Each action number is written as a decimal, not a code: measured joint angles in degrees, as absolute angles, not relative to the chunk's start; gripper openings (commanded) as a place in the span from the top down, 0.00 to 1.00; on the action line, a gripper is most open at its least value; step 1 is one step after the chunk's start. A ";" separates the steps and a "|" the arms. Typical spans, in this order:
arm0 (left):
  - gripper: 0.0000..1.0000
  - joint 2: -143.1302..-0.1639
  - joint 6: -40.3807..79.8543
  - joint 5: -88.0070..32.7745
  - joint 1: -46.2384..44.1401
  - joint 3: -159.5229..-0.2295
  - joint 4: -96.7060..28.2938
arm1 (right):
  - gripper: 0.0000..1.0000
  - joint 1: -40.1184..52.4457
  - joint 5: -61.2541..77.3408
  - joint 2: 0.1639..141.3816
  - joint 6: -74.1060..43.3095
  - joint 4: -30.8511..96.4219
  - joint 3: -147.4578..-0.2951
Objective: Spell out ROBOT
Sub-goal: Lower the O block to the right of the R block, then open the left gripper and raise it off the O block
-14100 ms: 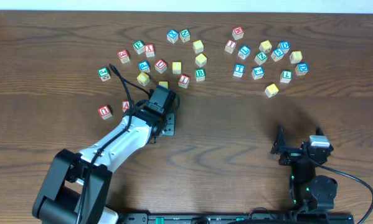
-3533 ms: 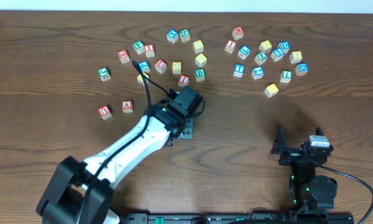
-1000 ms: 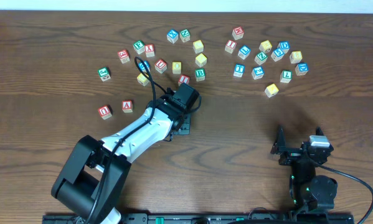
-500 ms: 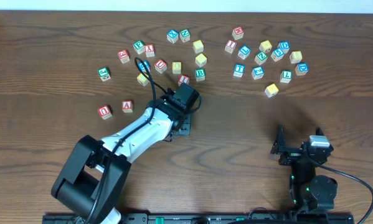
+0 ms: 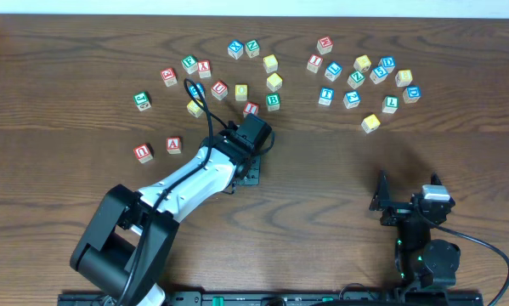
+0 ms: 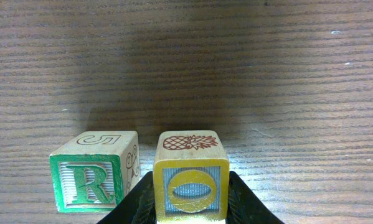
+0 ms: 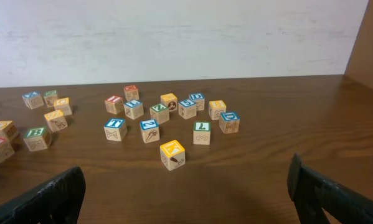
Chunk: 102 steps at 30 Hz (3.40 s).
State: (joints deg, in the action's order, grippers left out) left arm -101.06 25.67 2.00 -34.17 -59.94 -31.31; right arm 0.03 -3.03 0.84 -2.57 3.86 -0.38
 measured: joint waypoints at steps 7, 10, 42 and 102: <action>0.73 -101.06 25.67 2.00 -34.17 -59.94 -31.42 | 0.01 0.03 -3.03 0.84 -2.57 3.86 -0.38; 0.74 -101.06 25.67 2.00 -34.15 -59.92 -31.42 | 0.01 0.03 -3.03 0.84 -2.57 3.86 -0.38; 0.65 -101.06 25.47 1.83 -34.17 -59.42 -30.98 | 0.01 0.03 -3.03 0.84 -2.57 3.86 -0.38; 0.60 -100.40 25.47 1.80 -34.17 -59.42 -30.87 | 0.01 0.03 -3.03 0.84 -2.57 3.86 -0.38</action>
State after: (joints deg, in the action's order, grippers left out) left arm -100.40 25.47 1.80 -34.17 -59.42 -30.87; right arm 0.03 -3.03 0.84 -2.57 3.86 -0.38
